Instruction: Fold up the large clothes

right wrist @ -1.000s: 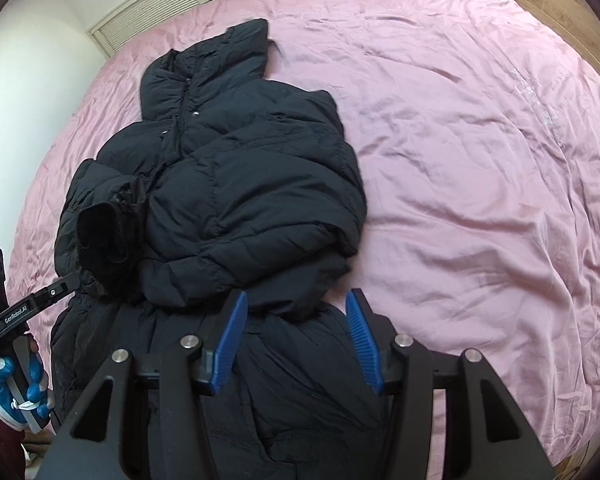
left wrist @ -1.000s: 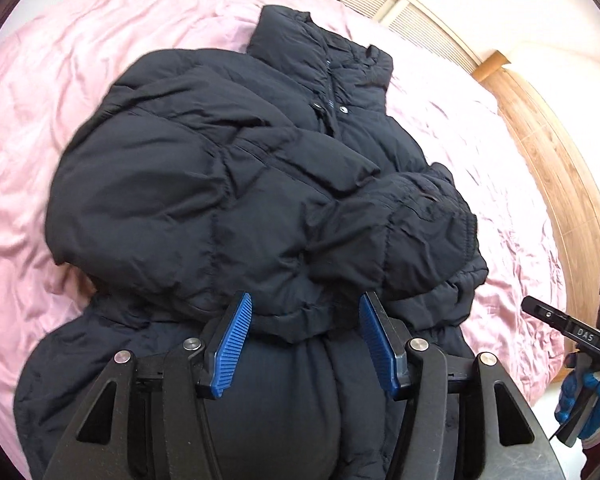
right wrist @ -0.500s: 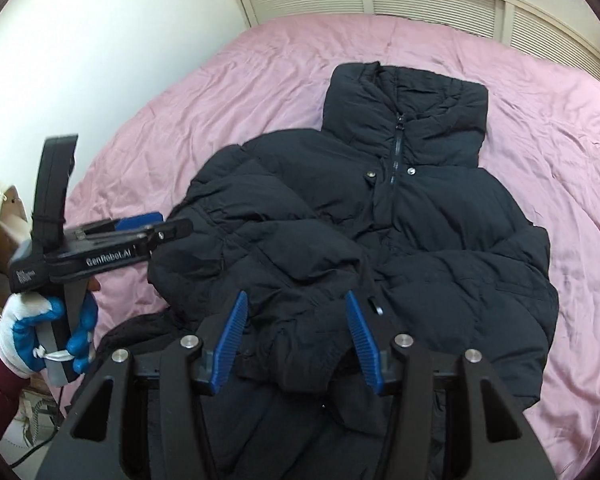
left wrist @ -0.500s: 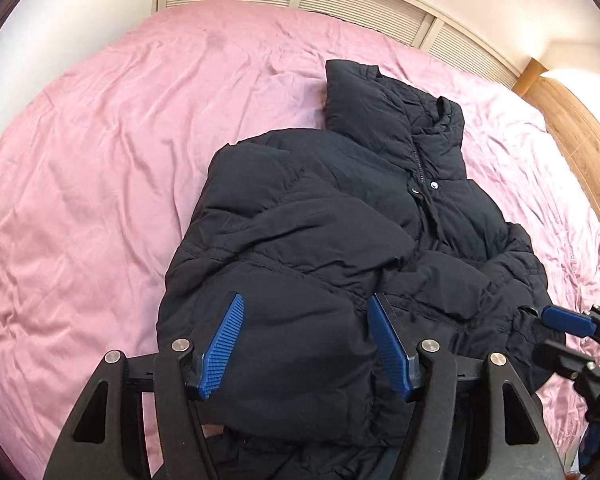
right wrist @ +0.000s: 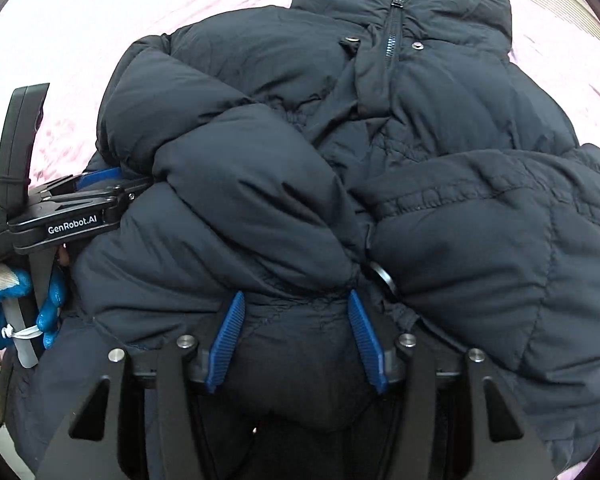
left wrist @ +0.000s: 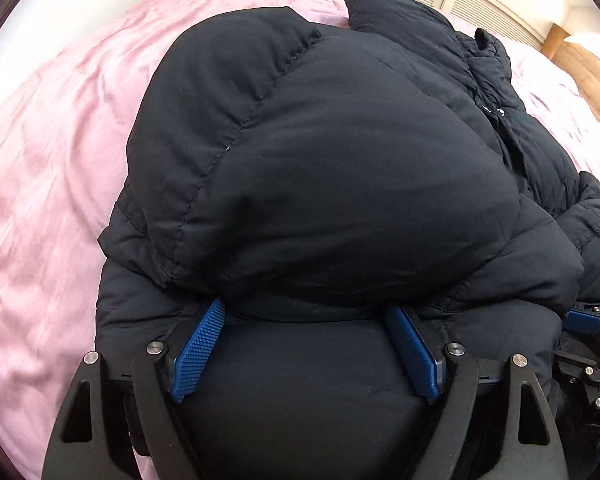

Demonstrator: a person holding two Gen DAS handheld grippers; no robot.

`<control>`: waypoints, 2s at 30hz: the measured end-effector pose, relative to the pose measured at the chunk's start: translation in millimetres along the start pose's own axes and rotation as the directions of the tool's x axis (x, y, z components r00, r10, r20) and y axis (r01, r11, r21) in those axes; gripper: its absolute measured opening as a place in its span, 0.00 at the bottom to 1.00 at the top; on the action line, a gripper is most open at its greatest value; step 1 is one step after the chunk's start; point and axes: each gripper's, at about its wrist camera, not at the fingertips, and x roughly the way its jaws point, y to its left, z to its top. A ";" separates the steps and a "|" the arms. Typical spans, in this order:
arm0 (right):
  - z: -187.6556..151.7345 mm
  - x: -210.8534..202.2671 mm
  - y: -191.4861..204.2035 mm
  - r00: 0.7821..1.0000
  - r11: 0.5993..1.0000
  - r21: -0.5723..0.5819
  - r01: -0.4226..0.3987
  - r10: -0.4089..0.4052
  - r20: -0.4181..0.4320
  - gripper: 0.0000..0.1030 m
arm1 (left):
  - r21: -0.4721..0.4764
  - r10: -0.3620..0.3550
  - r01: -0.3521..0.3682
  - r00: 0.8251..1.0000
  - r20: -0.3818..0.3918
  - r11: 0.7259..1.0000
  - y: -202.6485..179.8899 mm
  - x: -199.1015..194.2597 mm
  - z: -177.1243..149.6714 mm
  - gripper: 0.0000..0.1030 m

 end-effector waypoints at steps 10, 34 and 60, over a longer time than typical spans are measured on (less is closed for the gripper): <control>17.1 -60.6 -18.9 0.992 0.992 -0.032 -0.121 0.122 0.031 0.54 | -0.040 0.038 -0.036 0.998 0.050 0.999 2.8 -70.6 17.8 0.79; 268.9 -31.8 -298.3 0.923 0.893 0.412 -0.178 0.006 0.385 0.74 | -0.240 -0.309 0.327 0.945 0.108 0.914 -12.9 80.5 330.0 0.80; 293.1 -44.7 -254.0 0.947 0.955 0.274 -0.110 0.016 0.321 0.20 | -0.225 -0.217 0.215 0.976 0.017 0.950 -30.3 78.8 306.6 0.08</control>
